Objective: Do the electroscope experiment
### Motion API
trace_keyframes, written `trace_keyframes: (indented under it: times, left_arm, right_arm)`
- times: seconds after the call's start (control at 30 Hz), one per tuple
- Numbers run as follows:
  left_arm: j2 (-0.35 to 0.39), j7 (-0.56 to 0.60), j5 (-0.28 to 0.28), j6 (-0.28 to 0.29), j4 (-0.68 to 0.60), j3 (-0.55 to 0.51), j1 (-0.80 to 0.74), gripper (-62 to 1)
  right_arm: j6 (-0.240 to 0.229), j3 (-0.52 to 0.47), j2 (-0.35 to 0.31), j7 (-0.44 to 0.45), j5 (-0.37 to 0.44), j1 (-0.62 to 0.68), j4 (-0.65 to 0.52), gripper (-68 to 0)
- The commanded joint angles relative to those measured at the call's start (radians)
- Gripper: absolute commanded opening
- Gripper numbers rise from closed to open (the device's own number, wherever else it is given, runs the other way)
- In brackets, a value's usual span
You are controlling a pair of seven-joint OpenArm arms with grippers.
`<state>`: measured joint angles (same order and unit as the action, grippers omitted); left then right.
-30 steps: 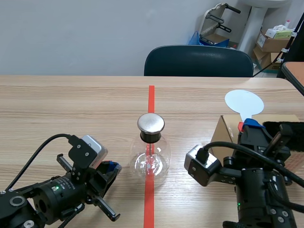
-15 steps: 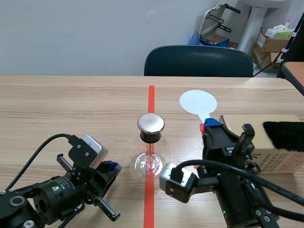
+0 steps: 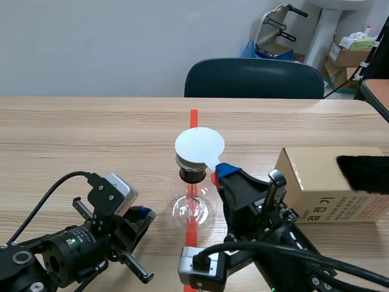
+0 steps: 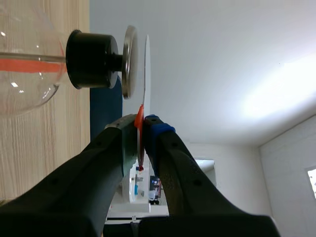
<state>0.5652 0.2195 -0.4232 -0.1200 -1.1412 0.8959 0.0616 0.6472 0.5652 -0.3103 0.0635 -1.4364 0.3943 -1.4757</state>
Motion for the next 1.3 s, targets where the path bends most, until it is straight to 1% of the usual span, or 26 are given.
trace_keyframes:
  times: [0.0, 0.17, 0.93, 1.07, 1.17, 1.27]
  left_arm:
    - [-0.005, 0.014, 0.002, 0.002, -0.017, -0.003, 0.002, -56.9]
    - [-0.005, 0.014, 0.002, 0.002, -0.017, -0.003, 0.002, -56.9]
    - [-0.005, 0.014, 0.002, 0.002, -0.017, -0.003, 0.002, -56.9]
    - [-0.005, 0.015, 0.002, 0.002, -0.017, -0.003, 0.002, -56.9]
    - [-0.005, 0.015, 0.002, 0.002, -0.017, -0.003, 0.002, -56.9]
    - [-0.005, 0.014, 0.002, 0.002, -0.017, -0.003, 0.002, -56.9]
  right_arm:
    - [0.011, -0.003, -0.002, 0.011, 0.0, -0.01, -0.015, -66.5]
    - [0.011, -0.003, -0.002, 0.041, 0.0, -0.01, -0.015, -66.5]
    - [0.011, -0.003, -0.002, 0.039, 0.0, -0.01, -0.015, -66.5]
    - [0.011, -0.003, -0.002, -0.003, 0.0, -0.01, -0.015, -66.5]
    - [0.011, -0.003, -0.002, -0.064, 0.0, -0.01, -0.015, -66.5]
    - [0.011, -0.003, -0.002, -0.143, 0.0, -0.009, -0.015, -66.5]
